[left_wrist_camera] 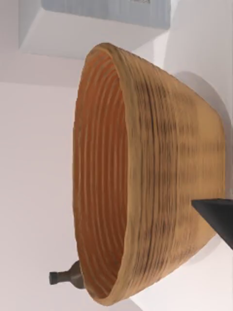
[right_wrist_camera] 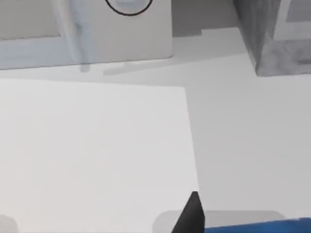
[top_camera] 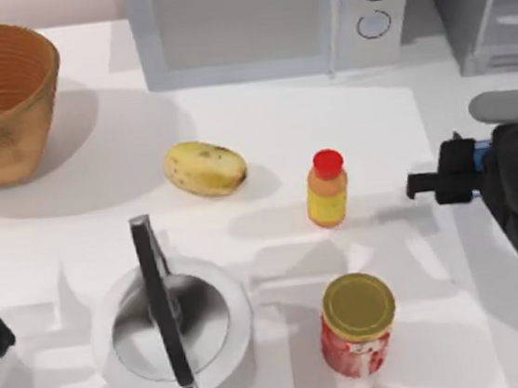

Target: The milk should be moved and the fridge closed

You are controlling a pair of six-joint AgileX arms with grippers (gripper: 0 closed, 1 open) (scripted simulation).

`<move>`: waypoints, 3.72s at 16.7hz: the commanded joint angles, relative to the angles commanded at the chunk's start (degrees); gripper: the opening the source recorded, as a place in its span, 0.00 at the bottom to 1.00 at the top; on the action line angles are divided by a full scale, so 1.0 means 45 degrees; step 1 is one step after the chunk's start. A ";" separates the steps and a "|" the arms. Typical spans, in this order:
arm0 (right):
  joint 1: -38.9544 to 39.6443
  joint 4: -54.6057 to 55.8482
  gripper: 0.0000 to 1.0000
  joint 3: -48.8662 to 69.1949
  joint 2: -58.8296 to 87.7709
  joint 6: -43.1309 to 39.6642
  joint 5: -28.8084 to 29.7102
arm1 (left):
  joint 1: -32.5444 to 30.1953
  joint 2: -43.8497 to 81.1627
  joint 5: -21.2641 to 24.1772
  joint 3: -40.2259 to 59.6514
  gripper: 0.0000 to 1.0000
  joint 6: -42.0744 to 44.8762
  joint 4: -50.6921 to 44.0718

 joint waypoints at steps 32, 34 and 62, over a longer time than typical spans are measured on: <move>-0.8247 -0.3880 0.00 1.2051 0.7515 -0.4197 -0.6539 | 0.0000 0.0000 0.0000 0.0000 1.00 0.0000 0.0000; -0.8416 -0.4653 0.00 1.2849 0.7994 -0.4229 -0.6577 | 0.0000 0.0000 0.0000 0.0000 1.00 0.0000 0.0000; -0.8477 -0.4904 1.00 1.3108 0.8152 -0.4238 -0.6589 | 0.0000 0.0000 0.0000 0.0000 1.00 0.0000 0.0000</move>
